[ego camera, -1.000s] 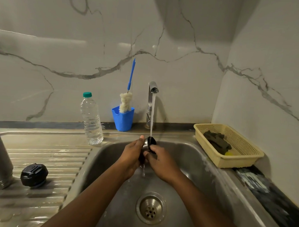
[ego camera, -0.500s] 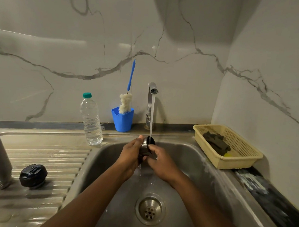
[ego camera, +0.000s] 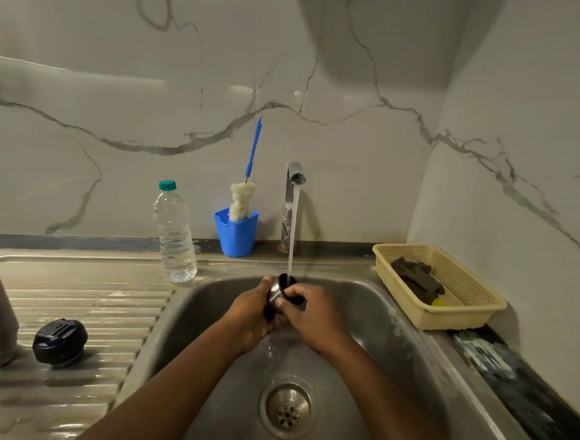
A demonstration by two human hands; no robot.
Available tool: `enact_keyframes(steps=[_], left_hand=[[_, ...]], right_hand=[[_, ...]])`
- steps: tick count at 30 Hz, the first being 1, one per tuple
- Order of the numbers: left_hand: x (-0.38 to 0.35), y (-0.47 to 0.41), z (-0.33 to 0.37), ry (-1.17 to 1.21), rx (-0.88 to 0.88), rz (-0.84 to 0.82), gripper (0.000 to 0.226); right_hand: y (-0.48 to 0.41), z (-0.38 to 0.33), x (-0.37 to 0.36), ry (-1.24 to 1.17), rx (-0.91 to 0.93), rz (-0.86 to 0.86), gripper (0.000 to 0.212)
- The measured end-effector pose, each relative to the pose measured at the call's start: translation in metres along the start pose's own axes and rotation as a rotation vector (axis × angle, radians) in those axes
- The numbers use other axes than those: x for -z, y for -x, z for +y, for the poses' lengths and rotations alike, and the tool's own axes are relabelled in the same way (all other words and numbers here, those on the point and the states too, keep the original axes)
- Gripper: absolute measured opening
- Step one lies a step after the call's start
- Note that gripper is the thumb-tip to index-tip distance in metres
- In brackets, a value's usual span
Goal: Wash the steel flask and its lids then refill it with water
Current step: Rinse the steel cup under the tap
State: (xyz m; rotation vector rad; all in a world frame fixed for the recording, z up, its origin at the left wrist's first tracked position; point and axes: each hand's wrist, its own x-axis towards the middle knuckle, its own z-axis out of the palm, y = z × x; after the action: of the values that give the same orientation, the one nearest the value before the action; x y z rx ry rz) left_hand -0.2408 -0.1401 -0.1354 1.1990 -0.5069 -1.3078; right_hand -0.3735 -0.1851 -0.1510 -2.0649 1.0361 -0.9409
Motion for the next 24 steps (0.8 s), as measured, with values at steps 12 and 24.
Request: enact_keyframes(steps=[12, 24], left_hand=[[0.003, 0.001, 0.005, -0.113, -0.160, -0.059, 0.030], [0.001, 0.004, -0.001, -0.184, -0.137, -0.152, 0.034]], right_hand=[[0.009, -0.005, 0.001, -0.080, 0.020, -0.158, 0.042], [0.006, 0.003, -0.002, -0.047, 0.025, -0.190, 0.045]])
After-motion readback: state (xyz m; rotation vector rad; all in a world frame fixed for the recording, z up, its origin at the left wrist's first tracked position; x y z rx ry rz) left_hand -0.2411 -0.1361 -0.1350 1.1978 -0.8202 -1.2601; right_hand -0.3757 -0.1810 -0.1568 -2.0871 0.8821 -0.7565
